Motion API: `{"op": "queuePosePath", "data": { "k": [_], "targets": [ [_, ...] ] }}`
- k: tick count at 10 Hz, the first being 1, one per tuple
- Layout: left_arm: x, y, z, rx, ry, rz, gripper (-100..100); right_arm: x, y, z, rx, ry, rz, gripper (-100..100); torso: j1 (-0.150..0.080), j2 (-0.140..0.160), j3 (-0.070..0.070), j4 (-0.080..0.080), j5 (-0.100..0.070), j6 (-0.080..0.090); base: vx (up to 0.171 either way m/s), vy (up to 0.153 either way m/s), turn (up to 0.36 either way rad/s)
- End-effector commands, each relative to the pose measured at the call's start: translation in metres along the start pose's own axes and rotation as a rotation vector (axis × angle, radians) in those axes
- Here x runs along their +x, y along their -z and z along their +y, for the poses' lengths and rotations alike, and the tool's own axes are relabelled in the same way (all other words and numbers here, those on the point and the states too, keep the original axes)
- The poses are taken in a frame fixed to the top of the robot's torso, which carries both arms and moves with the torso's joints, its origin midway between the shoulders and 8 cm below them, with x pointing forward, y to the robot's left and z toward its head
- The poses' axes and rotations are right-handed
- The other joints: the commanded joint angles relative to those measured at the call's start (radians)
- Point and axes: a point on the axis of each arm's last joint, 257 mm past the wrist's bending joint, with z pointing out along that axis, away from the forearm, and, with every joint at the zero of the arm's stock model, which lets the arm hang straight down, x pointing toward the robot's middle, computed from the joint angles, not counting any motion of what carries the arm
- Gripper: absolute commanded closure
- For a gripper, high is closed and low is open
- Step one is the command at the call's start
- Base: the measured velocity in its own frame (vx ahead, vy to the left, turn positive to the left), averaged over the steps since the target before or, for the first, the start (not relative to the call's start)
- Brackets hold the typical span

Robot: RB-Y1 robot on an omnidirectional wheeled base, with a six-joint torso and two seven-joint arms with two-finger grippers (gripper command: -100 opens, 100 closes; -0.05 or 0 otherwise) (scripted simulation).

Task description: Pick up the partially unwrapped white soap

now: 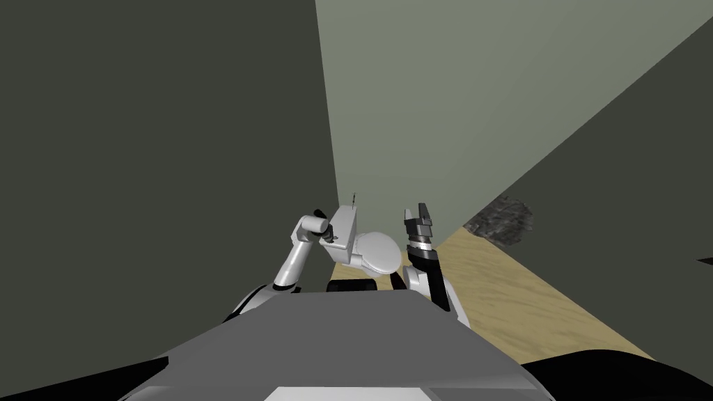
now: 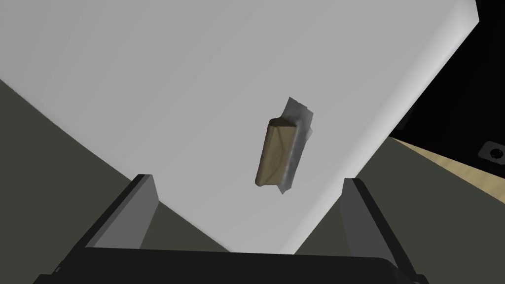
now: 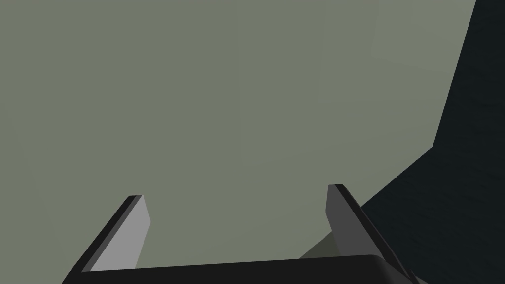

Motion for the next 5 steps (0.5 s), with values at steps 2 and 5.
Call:
{"op": "queuePosePath", "data": {
  "k": [2, 5],
  "targets": [
    [0.006, 0.001, 0.018, -0.075, -0.017, -0.012, -100, 0.0, 0.0, 0.0, 0.0, 0.0, 0.0, 0, 0.0, 0.001, 0.0, 0.0, 0.0, 0.0, 0.059, 0.014, 0.012],
    [0.01, 0.002, 0.03, -0.122, -0.028, -0.019, -100, 0.0, 0.0, 0.0, 0.0, 0.0, 0.0, 0, 0.0, 0.0, 0.0, 0.0, 0.0, 0.0, 0.054, 0.01, 0.009]
  ]
}}
